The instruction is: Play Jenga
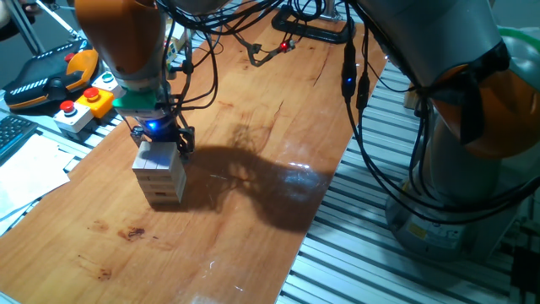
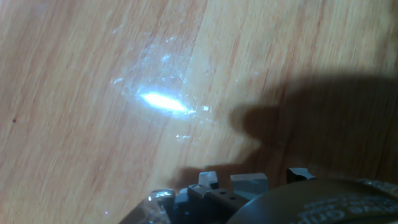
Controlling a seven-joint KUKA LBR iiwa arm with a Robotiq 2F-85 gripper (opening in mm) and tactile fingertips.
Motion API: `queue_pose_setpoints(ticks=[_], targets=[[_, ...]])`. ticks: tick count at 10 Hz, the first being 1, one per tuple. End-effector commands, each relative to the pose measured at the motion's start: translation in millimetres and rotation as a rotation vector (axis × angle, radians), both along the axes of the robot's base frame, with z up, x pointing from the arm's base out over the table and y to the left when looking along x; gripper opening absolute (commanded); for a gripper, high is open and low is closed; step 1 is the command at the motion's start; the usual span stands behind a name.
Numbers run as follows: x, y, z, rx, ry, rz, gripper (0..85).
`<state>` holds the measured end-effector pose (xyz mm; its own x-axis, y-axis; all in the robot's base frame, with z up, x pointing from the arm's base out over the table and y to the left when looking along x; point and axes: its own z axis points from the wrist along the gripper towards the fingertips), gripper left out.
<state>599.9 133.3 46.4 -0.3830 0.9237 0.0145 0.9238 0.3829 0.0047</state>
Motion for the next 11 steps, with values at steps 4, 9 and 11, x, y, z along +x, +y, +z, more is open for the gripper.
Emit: queue_pose_setpoints(ticks=[4, 9, 11], targets=[[0.0, 0.2, 0.1, 0.000, -0.002, 0.014, 52.0], [-0.3, 0.4, 0.1, 0.002, -0.002, 0.019, 47.7], [-0.3, 0.5, 0.2, 0.002, -0.002, 0.025, 46.3]])
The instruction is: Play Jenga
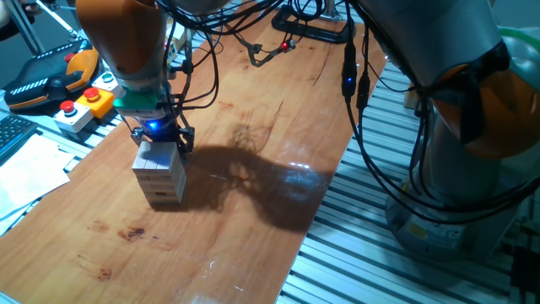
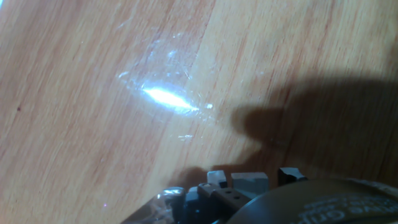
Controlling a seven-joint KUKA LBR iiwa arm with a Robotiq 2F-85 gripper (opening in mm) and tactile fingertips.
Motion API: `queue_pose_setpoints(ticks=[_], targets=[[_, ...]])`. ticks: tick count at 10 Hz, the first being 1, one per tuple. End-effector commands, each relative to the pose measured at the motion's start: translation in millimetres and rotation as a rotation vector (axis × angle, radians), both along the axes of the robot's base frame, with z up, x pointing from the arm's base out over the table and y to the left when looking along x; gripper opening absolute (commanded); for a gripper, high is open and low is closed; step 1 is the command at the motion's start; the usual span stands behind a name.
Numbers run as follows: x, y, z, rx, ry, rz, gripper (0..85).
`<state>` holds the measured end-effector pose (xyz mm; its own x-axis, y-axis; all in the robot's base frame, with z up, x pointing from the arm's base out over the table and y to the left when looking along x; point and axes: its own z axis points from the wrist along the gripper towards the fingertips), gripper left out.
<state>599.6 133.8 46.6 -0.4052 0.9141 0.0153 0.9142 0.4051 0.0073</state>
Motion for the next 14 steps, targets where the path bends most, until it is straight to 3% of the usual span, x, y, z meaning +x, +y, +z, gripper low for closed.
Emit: queue_pose_setpoints(ticks=[1, 8, 14], targets=[[-0.1, 0.1, 0.1, 0.000, 0.000, 0.002, 45.7], [-0.3, 0.2, 0.2, -0.002, 0.000, 0.014, 39.7], [-0.4, 0.2, 0.3, -0.006, -0.002, 0.030, 28.0]])
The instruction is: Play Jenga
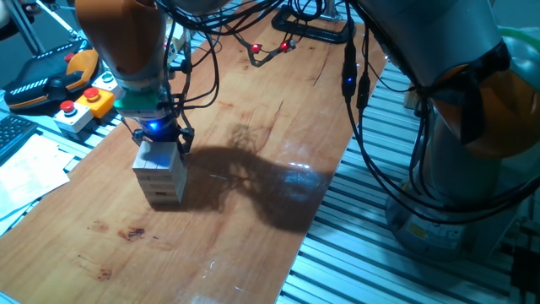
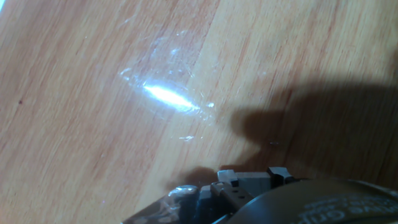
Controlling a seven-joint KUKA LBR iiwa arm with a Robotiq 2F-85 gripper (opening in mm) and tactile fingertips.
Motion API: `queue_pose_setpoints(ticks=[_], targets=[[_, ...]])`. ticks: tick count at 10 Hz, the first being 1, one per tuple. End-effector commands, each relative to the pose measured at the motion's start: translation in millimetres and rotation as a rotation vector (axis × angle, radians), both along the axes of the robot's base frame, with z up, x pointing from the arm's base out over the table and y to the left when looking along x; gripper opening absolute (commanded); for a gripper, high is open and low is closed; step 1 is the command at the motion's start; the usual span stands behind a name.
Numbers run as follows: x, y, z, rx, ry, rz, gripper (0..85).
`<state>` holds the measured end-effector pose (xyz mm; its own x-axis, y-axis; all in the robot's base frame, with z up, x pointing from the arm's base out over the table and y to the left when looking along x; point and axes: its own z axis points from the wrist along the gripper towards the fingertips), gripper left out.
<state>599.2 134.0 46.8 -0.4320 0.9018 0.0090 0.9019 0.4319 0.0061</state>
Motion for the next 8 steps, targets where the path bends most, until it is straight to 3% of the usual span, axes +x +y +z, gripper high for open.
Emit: queue_pose_setpoints(ticks=[1, 4, 8], targets=[[0.0, 0.0, 0.1, 0.000, 0.000, 0.002, 26.7], [-0.3, 0.1, 0.4, -0.003, -0.002, 0.000, 24.0], [-0.1, 0.3, 0.2, -0.002, -0.006, 0.000, 11.7]])
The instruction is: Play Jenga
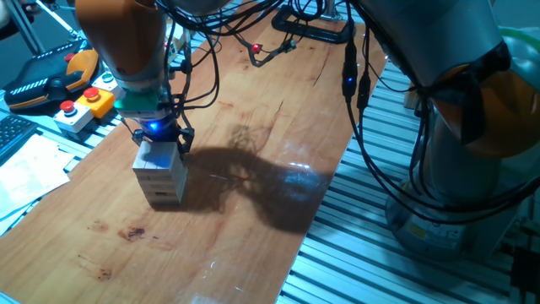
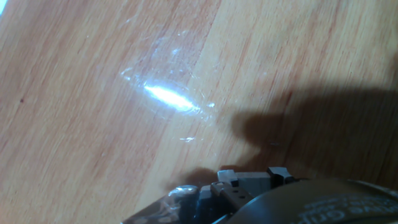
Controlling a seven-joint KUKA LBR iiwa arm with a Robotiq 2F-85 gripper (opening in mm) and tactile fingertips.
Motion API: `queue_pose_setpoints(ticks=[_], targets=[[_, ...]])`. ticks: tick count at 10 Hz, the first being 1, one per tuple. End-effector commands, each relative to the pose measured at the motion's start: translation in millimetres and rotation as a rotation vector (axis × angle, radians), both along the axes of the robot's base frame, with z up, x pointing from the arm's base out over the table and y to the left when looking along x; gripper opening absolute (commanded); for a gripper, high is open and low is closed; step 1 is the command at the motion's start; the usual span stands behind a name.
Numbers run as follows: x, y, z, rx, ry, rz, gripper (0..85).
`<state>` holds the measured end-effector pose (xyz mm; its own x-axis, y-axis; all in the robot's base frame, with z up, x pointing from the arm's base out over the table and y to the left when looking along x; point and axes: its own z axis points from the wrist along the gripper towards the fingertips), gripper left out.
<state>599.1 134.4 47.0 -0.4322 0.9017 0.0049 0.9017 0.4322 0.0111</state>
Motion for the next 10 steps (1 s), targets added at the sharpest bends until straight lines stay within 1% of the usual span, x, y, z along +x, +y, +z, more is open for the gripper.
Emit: queue_pose_setpoints(ticks=[1, 4, 10], targets=[[0.1, 0.0, 0.0, 0.000, 0.000, 0.002, 9.7], [0.2, 0.2, 0.0, 0.000, -0.002, 0.005, 0.7], [1.1, -0.1, 0.0, 0.002, -0.002, 0.005, 0.7]])
